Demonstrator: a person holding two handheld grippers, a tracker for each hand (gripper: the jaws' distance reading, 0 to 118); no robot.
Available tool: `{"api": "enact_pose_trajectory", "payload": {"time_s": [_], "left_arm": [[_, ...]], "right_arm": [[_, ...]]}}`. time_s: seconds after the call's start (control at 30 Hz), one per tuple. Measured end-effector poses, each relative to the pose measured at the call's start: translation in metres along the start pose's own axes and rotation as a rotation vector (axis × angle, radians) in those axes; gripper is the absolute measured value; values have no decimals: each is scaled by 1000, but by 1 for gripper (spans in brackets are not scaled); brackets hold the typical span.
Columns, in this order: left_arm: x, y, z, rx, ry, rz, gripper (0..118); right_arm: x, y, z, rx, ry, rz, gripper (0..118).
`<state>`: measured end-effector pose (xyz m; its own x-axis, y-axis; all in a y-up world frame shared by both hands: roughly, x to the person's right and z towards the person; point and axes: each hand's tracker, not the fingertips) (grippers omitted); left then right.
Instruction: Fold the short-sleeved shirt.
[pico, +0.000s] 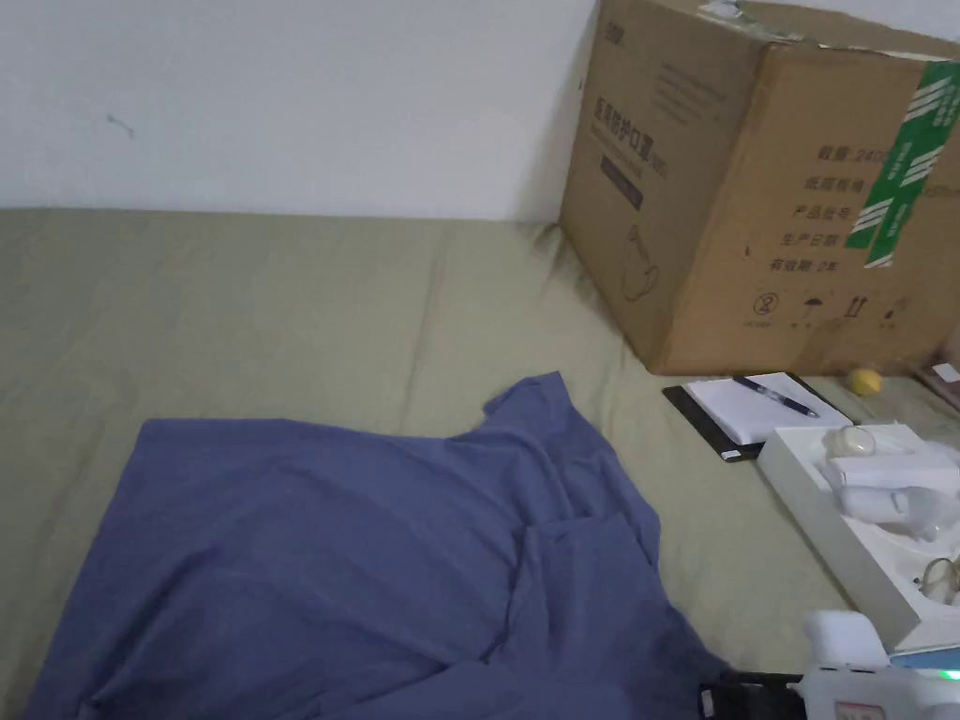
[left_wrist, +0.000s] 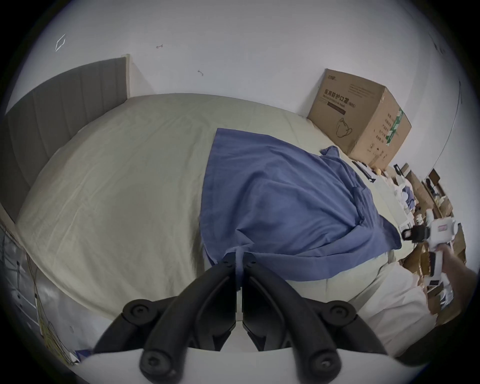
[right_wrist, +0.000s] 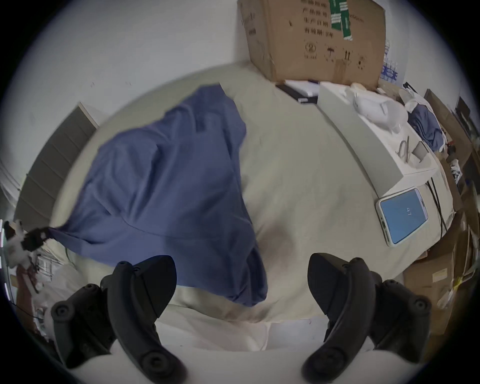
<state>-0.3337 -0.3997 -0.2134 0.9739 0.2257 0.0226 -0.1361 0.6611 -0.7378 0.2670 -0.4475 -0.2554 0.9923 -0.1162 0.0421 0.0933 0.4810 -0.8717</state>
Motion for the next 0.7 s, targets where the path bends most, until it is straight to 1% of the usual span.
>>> {"api": "enact_pose_trajectory", "payload": {"time_s": [0.07,0.2,0.23,0.27,0.3,0.33,0.37,0.4,0.5,0.53,0.57,0.63,0.7], "left_arm": [[3,0,0,-6,1,-2,1],[7,1,-2,-36,30,-30,1],[7,2,-2,-39,30,-29,1],[5,2,-2,-43,30,-24,1],[4,2,-3,-47,33,-18,1],[4,3,-3,-52,34,-6,1],[3,3,-3,-57,35,2,1],[0,2,-3,-59,37,10,1],[-3,2,-3,-59,39,29,1],[-6,1,-3,-59,40,36,1],[-7,1,-3,-57,41,43,1],[-7,1,-2,-52,42,51,1],[-6,1,1,-43,38,58,1]], "right_arm": [[-3,2,-6,49,45,16,104],[-16,16,-28,44,80,80,102],[-14,21,-28,41,78,91,99],[-14,24,-35,29,70,95,89],[-15,25,-42,7,46,96,67],[-15,25,-47,-12,38,95,36],[-13,26,-43,-33,59,90,15],[-14,24,-42,-26,54,89,9],[-13,17,-26,22,37,112,6],[-9,15,-20,56,17,108,6],[-4,12,-13,96,16,86,6],[3,9,8,147,65,32,6],[11,1,24,195,106,12,6]]}}
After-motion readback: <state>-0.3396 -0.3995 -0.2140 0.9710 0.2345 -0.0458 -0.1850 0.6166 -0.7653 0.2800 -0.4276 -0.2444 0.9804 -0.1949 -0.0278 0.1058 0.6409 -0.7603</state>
